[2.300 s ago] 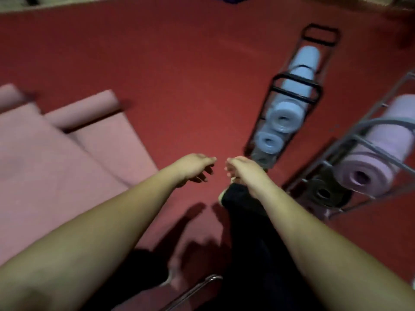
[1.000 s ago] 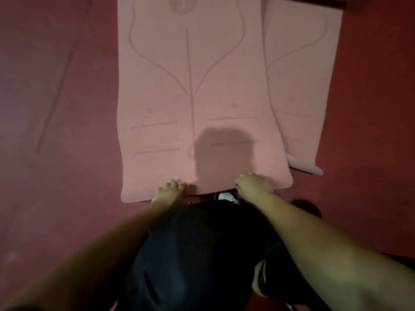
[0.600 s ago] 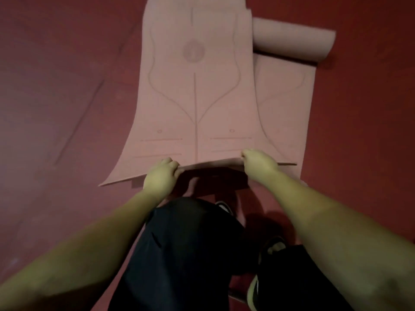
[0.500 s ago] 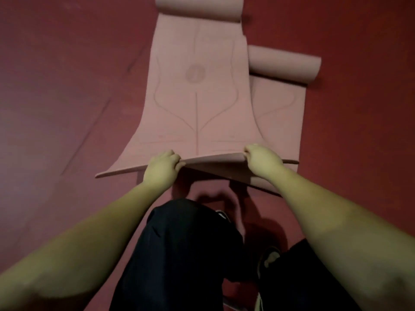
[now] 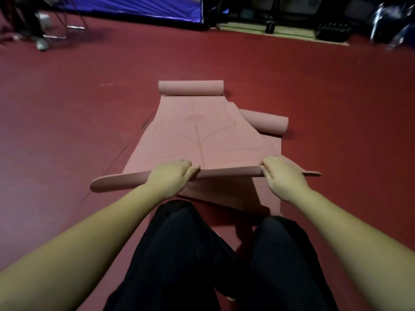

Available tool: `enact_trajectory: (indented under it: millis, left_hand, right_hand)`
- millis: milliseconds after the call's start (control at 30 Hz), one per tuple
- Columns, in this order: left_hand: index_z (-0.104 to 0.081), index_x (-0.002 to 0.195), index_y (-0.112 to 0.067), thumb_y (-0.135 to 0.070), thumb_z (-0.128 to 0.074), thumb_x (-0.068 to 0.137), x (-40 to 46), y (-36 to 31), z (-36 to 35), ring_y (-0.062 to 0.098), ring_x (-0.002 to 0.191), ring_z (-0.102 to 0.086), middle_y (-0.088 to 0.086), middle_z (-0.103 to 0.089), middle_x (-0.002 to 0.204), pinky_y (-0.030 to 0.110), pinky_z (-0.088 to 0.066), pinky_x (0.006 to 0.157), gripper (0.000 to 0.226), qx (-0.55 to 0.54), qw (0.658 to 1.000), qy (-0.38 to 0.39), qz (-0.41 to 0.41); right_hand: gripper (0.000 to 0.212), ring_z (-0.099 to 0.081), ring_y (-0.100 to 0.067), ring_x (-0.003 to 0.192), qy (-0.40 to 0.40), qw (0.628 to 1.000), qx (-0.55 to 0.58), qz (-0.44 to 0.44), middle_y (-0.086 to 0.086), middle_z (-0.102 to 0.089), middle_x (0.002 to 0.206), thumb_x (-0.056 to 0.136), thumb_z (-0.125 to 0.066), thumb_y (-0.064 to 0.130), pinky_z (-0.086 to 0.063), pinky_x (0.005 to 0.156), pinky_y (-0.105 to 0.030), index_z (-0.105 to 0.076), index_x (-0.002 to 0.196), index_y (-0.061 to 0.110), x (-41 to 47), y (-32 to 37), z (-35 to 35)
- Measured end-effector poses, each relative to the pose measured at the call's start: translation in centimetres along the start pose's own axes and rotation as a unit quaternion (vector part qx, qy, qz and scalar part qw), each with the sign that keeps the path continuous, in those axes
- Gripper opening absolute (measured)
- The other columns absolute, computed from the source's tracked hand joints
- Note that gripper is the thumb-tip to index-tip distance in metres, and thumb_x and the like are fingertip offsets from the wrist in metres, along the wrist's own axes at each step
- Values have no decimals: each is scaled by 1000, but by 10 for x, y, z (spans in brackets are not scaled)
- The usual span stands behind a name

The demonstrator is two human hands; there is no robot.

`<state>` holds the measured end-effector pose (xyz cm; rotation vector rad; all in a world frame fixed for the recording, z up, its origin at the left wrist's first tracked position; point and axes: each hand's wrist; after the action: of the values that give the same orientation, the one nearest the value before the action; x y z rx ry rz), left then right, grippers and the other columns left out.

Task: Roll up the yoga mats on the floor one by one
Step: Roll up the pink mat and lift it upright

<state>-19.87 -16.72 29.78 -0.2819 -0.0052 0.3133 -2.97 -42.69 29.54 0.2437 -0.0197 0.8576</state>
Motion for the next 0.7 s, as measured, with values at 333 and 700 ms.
enact_trajectory:
  millis: [333,700]
  left_hand:
    - [-31,152,-18,-31,-26,106,-35,-36,-28,35,126,-49,17,-48,141,43,-39,104,48,11,971,209,120]
    - [-61,69,-14,-41,-50,90,-88,-38,-74,29,75,-51,7,-58,83,39,-33,67,37,233,951,-195,-59]
  right_hand:
    - [48,-60,-30,105,156,985,-54,-54,-6,-67,113,103,-24,52,-36,72,-34,-63,95,25,-62,11,-2]
    - [54,-54,-24,108,400,907,54,-123,-4,-60,126,98,-40,60,-38,92,-27,-66,124,21,-34,1,-27]
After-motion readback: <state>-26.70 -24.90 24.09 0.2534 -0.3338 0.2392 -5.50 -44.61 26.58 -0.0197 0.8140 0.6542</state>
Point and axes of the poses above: each hand's wrist, its own x-axis towards the middle knuckle, its own z-axis out of the back of the hand, y = z × x
